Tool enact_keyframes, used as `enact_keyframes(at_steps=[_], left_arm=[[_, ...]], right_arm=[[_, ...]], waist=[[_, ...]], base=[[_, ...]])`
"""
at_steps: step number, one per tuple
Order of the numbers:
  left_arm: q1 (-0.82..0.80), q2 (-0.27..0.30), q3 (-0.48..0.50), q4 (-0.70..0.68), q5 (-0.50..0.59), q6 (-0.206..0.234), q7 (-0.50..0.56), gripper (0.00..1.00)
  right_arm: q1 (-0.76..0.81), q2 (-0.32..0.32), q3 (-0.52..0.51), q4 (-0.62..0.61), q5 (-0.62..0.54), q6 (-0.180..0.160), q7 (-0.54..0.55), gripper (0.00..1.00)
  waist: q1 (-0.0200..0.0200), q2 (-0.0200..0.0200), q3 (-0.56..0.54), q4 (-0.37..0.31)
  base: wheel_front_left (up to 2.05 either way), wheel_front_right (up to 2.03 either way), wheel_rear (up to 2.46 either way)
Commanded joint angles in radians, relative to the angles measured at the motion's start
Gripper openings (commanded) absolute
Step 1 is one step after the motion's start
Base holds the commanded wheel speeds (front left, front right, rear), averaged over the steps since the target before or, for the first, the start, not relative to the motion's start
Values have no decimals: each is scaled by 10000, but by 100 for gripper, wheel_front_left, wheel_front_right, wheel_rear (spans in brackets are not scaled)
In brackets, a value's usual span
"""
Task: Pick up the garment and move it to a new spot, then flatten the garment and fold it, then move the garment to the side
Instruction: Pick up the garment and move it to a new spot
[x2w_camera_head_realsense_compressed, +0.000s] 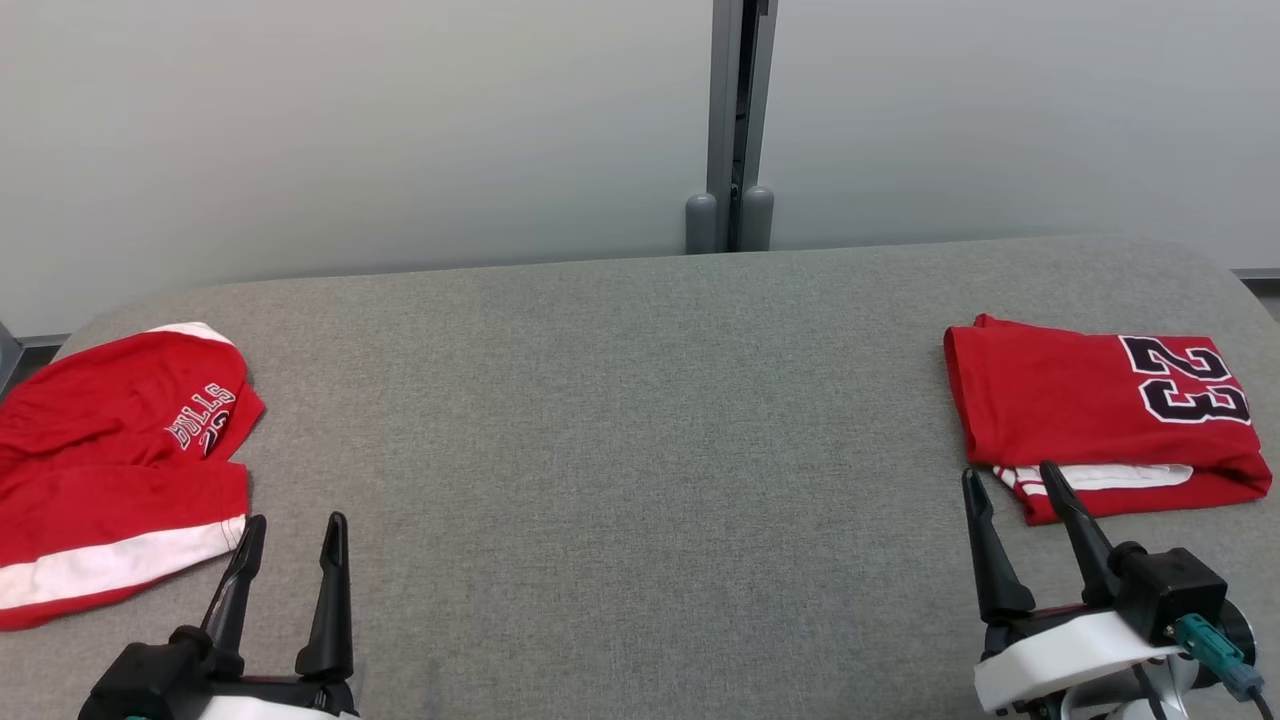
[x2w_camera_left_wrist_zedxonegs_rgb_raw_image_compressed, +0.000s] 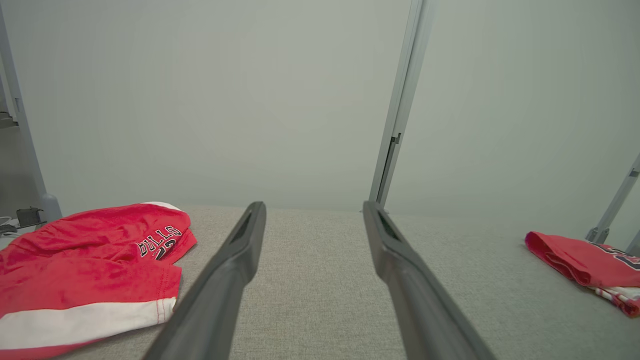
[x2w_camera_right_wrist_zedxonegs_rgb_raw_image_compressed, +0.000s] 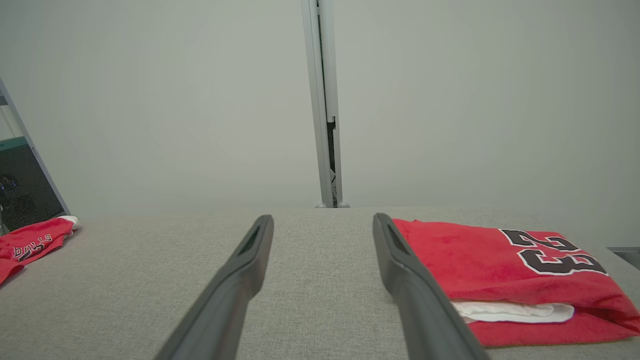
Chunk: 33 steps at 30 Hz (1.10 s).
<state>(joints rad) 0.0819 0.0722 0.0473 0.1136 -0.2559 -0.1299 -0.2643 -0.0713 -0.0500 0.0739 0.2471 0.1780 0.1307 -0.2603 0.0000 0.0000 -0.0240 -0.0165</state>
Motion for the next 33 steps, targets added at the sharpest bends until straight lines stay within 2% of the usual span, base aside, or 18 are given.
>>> enact_keyframes(at_steps=[1, 8, 24, 33], left_arm=[[-110, 36, -4, -33, -27, -12, 8, 100], [-325, 131, -88, 77, -92, -13, 8, 100], [-464, 315, 354, 534, 210, 10, 7, 100], [-437, 310, 382, 653, 250, 20, 9, 100]], right_arm=[[-30, -27, 16, 53, 15, 2, -65, 100], [-164, -28, 206, 196, 197, 2, -65, 100], [-426, -35, 781, 629, 609, 2, -57, 100], [-469, -36, 969, 663, 661, 2, -58, 100]], waist=[[0, 0, 8, 17], [0, 0, 37, 563], [0, 0, -121, 3234], [0, 0, -135, 4323]], base=[[0, 0, 0], [0, 0, 0], [0, 0, 0], [0, 0, 0]])
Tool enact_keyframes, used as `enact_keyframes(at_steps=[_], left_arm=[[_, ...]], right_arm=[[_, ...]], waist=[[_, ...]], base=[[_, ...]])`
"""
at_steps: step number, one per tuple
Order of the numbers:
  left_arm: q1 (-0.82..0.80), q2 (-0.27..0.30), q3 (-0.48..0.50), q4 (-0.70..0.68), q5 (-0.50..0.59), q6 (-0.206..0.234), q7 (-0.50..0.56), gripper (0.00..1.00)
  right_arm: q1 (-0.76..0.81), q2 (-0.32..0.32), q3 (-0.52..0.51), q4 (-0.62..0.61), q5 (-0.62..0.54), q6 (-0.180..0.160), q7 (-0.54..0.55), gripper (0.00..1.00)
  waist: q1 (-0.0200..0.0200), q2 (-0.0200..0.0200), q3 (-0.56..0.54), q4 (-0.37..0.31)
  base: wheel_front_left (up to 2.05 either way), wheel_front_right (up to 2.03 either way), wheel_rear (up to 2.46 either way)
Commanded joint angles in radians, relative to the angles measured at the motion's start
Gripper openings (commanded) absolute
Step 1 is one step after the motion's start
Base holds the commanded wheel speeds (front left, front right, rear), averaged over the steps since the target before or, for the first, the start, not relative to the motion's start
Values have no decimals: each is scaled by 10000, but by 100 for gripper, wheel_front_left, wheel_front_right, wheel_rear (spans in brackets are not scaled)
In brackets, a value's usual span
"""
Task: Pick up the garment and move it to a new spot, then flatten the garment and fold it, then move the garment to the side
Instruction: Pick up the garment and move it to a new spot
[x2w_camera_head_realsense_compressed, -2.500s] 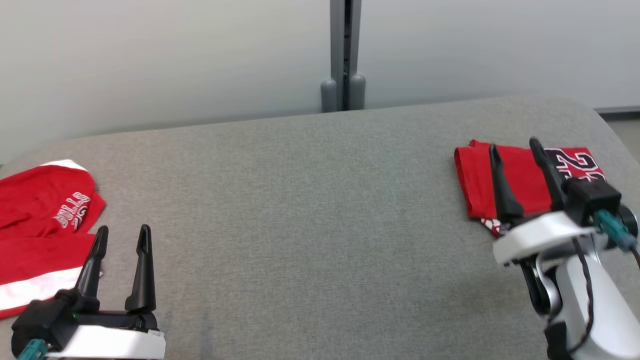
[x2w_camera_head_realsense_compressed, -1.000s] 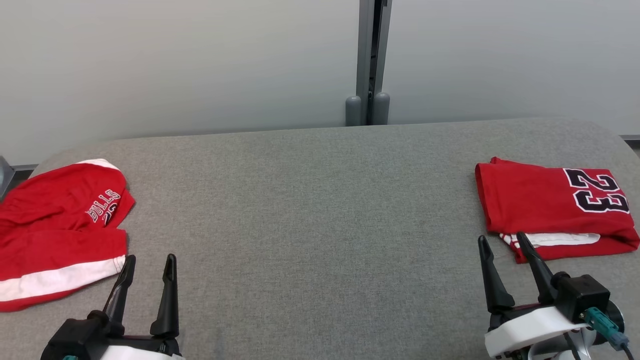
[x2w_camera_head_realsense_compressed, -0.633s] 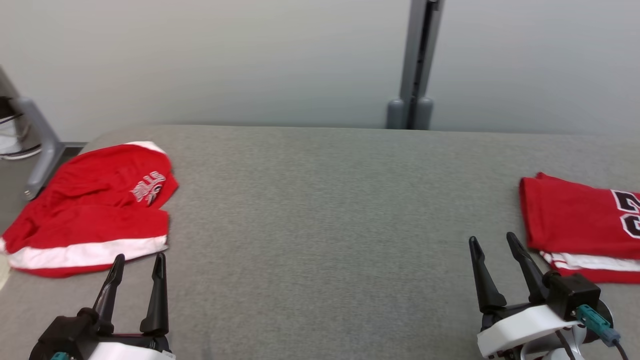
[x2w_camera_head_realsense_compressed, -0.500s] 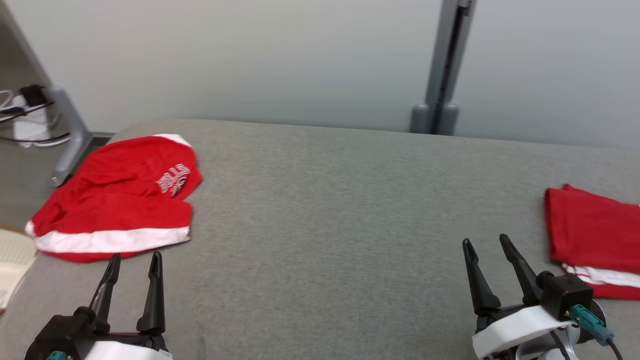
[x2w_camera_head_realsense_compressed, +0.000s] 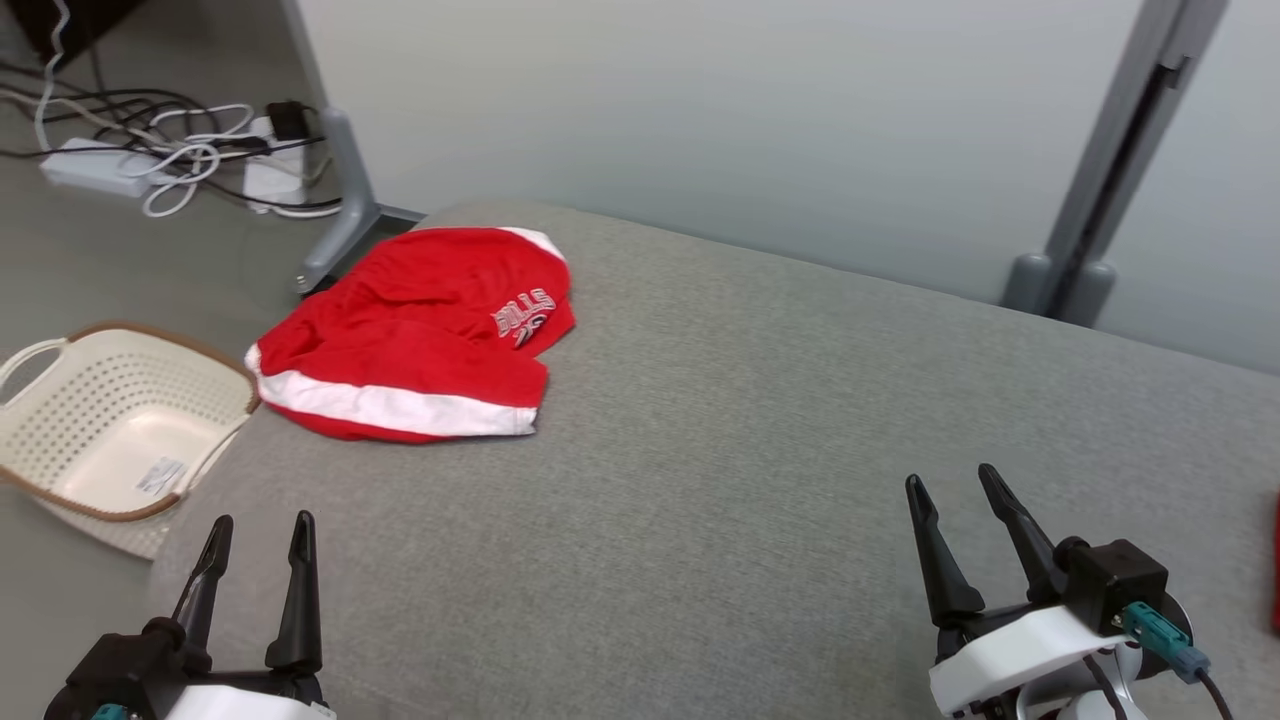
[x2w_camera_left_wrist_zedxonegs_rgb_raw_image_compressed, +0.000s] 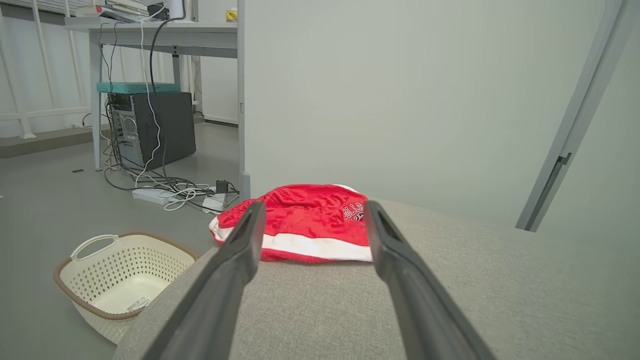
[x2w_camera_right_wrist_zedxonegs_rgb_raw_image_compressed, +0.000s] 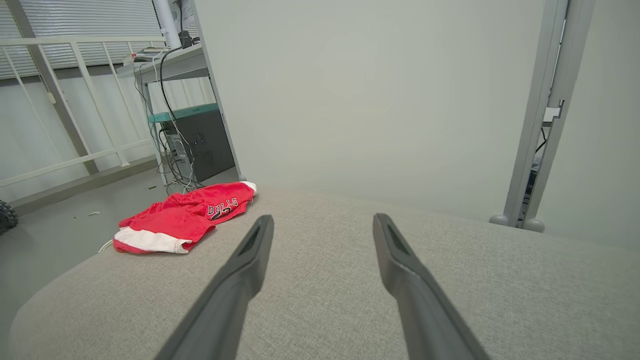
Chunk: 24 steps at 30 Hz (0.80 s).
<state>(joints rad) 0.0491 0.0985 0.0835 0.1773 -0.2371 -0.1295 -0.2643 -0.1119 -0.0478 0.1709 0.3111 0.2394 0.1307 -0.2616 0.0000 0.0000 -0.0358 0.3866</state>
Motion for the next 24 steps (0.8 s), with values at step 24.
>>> enact_keyframes(at_steps=[24], left_arm=[[-3133, 1846, 784, 1123, -1474, 9, 2703, 100]], right_arm=[[-1033, -66, 287, -180, -543, 2, -12, 100]], waist=[[0, 0, 1246, -912]], base=[[0, 0, 0]])
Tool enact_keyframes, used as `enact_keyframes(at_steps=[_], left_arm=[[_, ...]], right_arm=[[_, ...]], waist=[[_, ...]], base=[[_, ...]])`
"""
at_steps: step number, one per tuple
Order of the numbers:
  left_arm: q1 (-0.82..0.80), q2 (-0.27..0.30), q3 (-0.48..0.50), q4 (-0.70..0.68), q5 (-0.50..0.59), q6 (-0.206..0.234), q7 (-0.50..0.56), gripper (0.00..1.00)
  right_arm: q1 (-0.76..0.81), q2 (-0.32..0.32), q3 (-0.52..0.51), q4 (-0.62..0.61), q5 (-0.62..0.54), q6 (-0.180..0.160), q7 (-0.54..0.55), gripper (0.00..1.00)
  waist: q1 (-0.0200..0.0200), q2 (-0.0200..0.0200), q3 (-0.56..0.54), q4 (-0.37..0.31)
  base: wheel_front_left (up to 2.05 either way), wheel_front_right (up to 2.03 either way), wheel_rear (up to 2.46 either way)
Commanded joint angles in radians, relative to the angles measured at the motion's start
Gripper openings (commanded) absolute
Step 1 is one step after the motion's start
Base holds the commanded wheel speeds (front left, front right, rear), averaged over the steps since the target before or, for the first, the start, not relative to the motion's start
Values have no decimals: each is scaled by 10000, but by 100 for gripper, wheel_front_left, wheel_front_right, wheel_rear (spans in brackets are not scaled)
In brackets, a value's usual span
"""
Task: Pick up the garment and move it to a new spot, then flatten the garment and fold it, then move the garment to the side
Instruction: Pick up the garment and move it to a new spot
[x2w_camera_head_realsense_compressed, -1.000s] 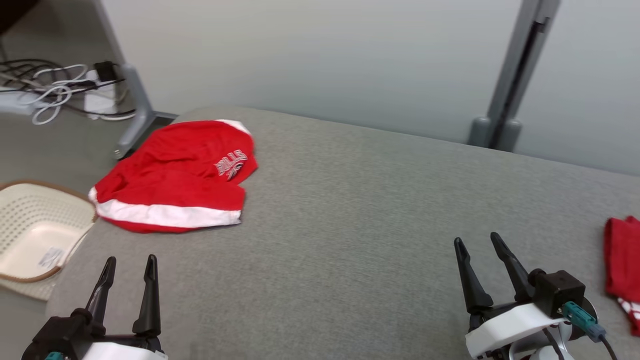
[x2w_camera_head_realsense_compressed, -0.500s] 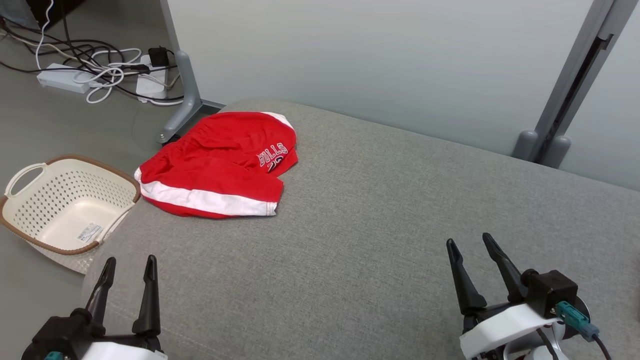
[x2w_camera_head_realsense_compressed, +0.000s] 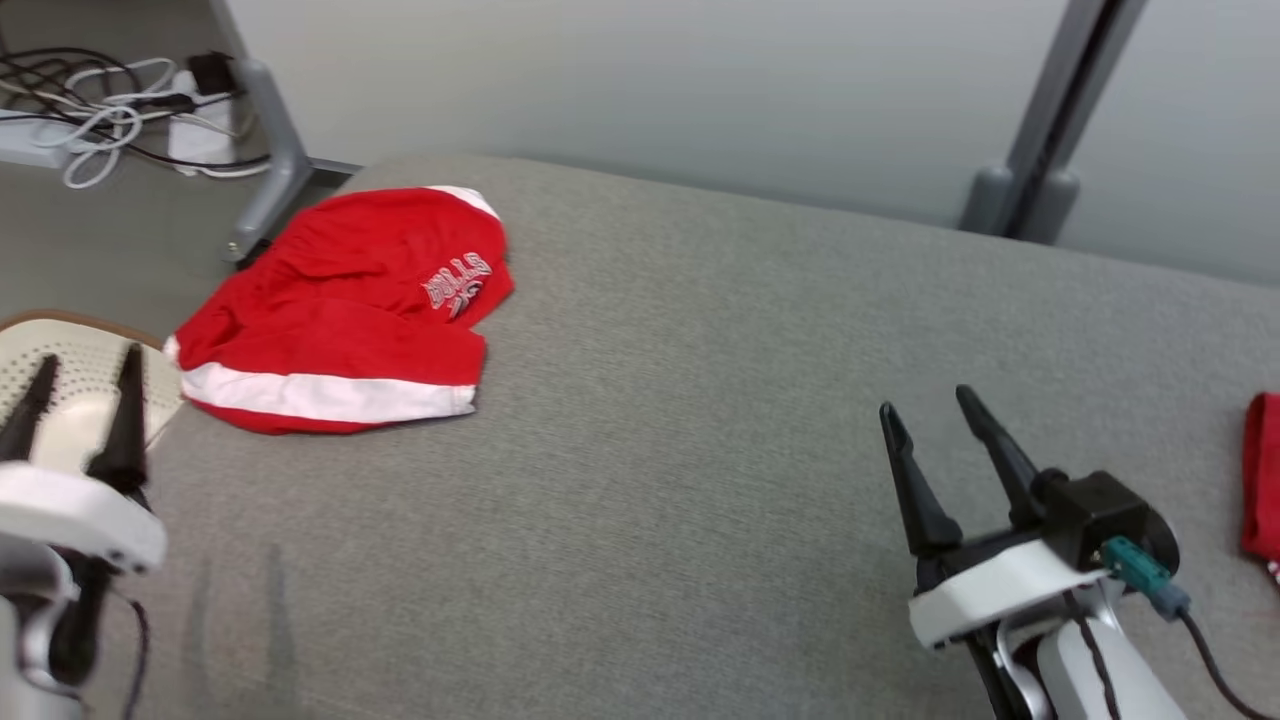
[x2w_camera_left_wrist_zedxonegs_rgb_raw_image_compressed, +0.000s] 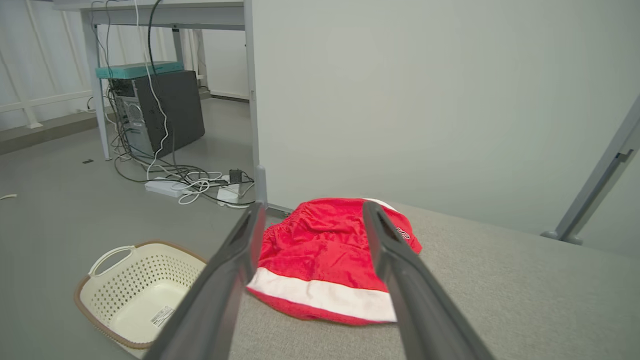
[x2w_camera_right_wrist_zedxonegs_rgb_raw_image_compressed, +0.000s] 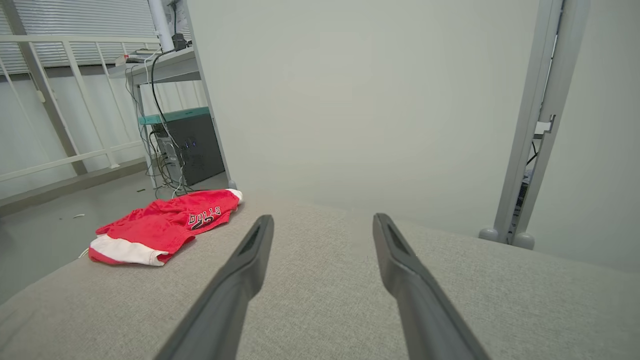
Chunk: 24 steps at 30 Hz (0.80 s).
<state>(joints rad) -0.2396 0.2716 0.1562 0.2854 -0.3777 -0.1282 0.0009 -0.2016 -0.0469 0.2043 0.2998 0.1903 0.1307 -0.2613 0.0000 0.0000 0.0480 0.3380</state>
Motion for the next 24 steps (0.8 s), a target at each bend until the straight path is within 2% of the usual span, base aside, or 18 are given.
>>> enact_keyframes(at_steps=[1, 5, 11, 13, 15, 21, 24], left_arm=[[-483, 297, 109, 175, -304, -13, 322, 100], [-1505, 1149, 108, 805, -1123, -22, 1046, 100], [-2859, 2549, -537, 2124, -2807, -28, 1878, 100], [-3239, 2837, -641, 2627, -3664, -29, 2167, 100], [-3461, 3394, -973, 3095, -3968, -28, 2427, 100], [-4109, 4174, -2056, 4218, -5116, -29, 2994, 100], [-4226, 4330, -2652, 4667, -5614, -29, 3405, 100]], right_arm=[[-270, -75, -26, -137, -125, 2, 6, 100], [-746, -74, -40, -457, -389, 2, 113, 100], [-1281, -69, 128, -1063, -518, 2, 221, 100], [-1451, -66, 219, -1238, -524, 2, 225, 100], [-1567, -78, 285, -1402, -519, 1, 244, 100], [-1712, -66, 284, -1783, -593, 2, 205, 100], [-1708, -67, 253, -1845, -586, 2, 175, 100]], waist=[[0, 0, 576, -601], [0, 0, 1195, -1215], [0, 0, 2163, -2093], [0, 0, 2488, -2377], [0, 0, 2798, -2656], [0, 0, 3494, -3228], [0, 0, 3650, -3408]], base=[[0, 0, 0], [0, 0, 0], [0, 0, 0], [0, 0, 0], [0, 0, 0], [0, 0, 0], [0, 0, 0]])
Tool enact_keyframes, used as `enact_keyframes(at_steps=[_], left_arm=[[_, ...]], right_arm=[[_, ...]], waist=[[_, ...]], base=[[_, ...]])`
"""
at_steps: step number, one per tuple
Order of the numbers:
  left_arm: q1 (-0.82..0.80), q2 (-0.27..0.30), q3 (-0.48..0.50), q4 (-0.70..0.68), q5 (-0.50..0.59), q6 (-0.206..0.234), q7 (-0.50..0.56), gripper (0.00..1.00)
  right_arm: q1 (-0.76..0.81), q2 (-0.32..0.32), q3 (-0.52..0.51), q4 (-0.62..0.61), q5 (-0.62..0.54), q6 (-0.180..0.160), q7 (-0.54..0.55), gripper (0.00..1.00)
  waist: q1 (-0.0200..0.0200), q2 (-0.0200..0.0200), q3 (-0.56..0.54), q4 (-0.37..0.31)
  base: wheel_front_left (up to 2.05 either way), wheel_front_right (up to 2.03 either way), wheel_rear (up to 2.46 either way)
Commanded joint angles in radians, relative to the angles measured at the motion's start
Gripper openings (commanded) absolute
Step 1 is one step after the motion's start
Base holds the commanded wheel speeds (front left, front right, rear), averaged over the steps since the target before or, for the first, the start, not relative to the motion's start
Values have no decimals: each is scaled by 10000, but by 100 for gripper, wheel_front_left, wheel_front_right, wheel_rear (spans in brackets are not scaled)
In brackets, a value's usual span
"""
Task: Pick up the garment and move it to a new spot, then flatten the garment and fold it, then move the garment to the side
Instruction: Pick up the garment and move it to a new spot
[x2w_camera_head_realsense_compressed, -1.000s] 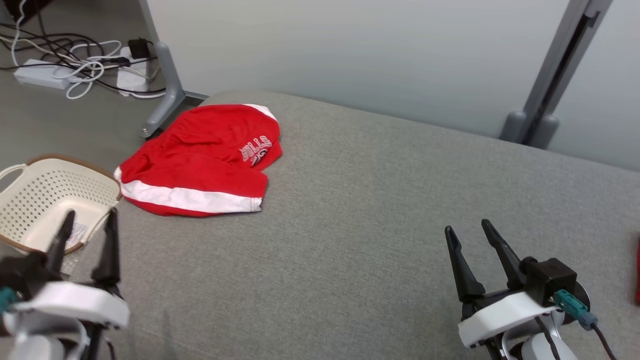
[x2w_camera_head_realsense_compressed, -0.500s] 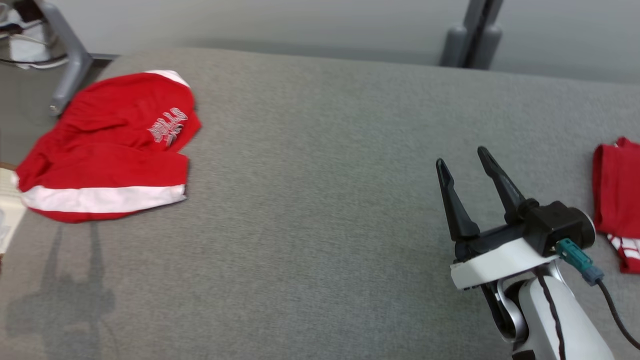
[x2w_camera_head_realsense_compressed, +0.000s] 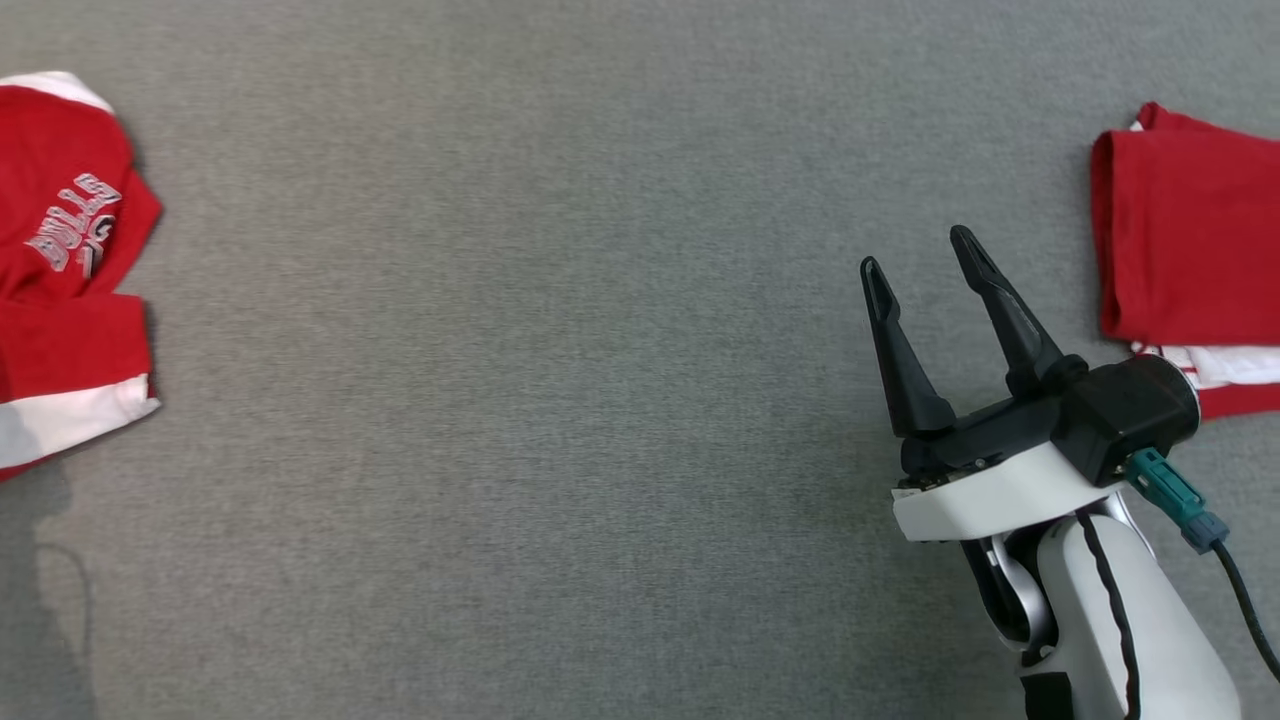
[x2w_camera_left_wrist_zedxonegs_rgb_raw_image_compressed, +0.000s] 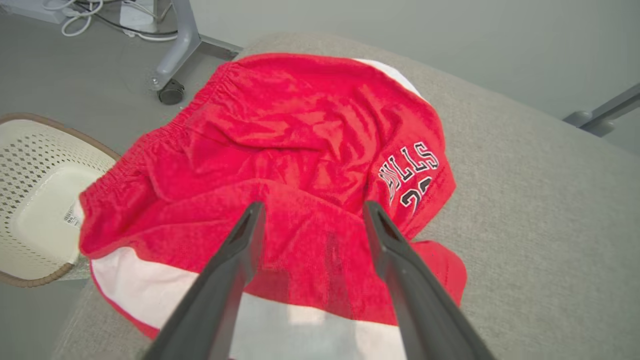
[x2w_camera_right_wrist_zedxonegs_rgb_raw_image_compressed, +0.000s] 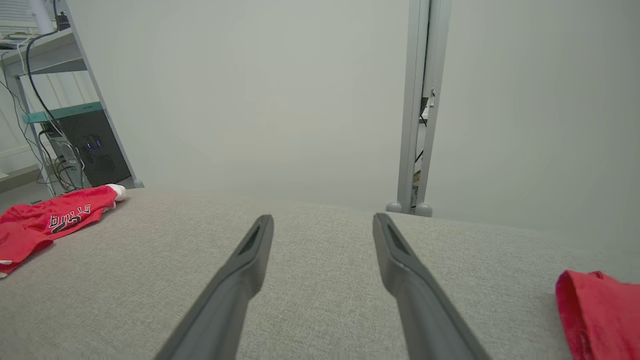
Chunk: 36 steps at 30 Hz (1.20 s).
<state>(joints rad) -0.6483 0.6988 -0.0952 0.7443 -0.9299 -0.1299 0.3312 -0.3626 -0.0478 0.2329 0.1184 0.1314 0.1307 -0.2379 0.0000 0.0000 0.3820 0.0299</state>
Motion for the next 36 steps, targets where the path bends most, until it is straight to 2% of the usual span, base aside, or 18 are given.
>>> enact_keyframes(at_steps=[1, 5, 10, 11, 12, 13, 14, 23, 36], left_arm=[[-148, 139, -323, 191, -276, -12, 254, 100], [-45, 237, -1147, 725, -1124, -12, 972, 100], [181, 349, -1702, 913, -1837, -13, 1912, 100], [191, 376, -1790, 956, -1959, -3, 1954, 96], [171, 394, -1880, 945, -2047, -5, 1942, 53], [139, 427, -1963, 912, -2144, -5, 1921, 35], [104, 465, -2042, 827, -2232, -5, 1840, 0], [-196, 970, -2726, 425, -2524, -5, 500, 0], [-426, 1580, -4046, -353, -2508, -6, -458, 0]], right_arm=[[-96, -56, -35, -58, 7, 2, -71, 100], [-52, -53, -42, -139, 32, 2, -120, 100], [-32, -56, -94, -156, 38, 2, -108, 100], [-28, -55, -114, -160, 29, 2, -114, 100], [-31, -56, -130, -153, 18, 2, -115, 100], [-45, -53, -139, -148, 7, 2, -118, 100], [-63, -55, -150, -136, -1, 2, -122, 100], [-167, -58, -91, 145, 116, 2, -168, 100], [309, -58, -176, 636, 608, 2, -283, 100]], waist=[[0, 0, 354, -379], [0, 0, 481, -502], [0, 0, 545, -495], [0, 0, 562, -482], [0, 0, 576, -466], [0, 0, 589, -447], [0, 0, 594, -423], [0, 0, 293, -358], [0, 0, -1335, -584]], base=[[0, 0, 0], [0, 0, 0], [0, 0, 0], [0, 0, 0], [0, 0, 0], [0, 0, 0], [0, 0, 0], [0, 0, 0], [0, 0, 0]])
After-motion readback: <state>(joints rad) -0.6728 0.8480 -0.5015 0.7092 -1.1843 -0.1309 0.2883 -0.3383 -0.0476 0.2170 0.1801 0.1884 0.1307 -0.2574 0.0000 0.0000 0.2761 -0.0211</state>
